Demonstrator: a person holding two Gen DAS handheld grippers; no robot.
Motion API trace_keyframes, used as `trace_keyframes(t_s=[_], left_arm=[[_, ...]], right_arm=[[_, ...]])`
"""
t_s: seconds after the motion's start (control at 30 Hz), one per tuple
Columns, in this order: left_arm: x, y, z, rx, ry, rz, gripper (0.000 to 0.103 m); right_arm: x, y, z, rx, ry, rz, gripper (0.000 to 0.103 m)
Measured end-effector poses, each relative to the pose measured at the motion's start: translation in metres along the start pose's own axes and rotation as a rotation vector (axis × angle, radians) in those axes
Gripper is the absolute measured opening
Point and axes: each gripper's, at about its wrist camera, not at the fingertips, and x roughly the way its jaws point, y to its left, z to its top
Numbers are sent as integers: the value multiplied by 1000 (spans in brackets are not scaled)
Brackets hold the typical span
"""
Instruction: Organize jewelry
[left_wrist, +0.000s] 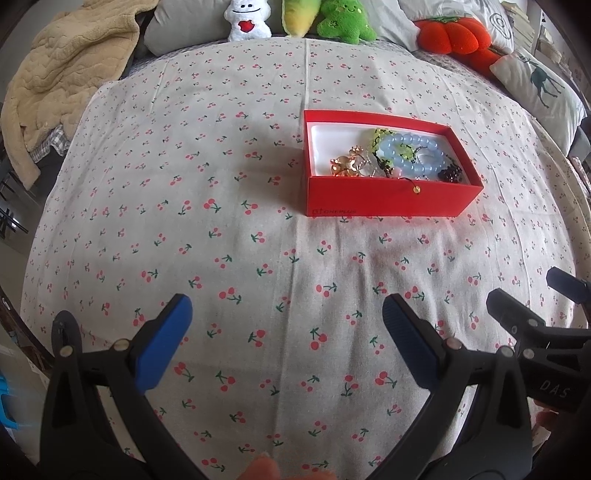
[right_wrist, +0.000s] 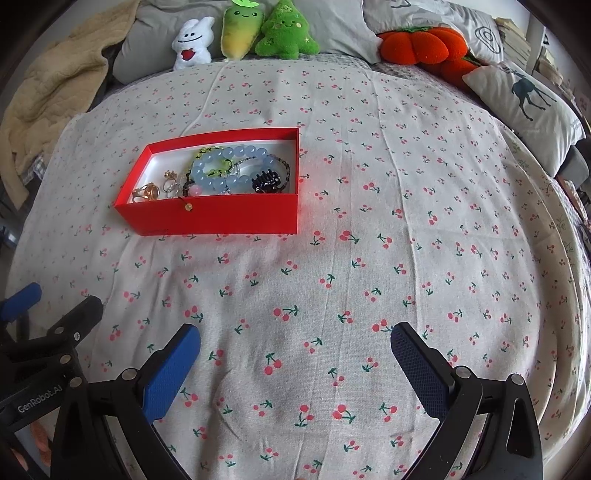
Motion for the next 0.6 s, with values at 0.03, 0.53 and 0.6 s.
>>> trace_keyframes(t_s=[0.03,0.53,0.6], left_arm=[[0,0,-1,3,0,5,102],[2,-2,-6,-1,20,21,102],[4,-1,-8,-4,20,16,102]], right_arm=[[0,0,0,1,-1,-1,103],[2,-1,0,-1,1,-8,103],[5,-1,-1,6,4,-13,103]])
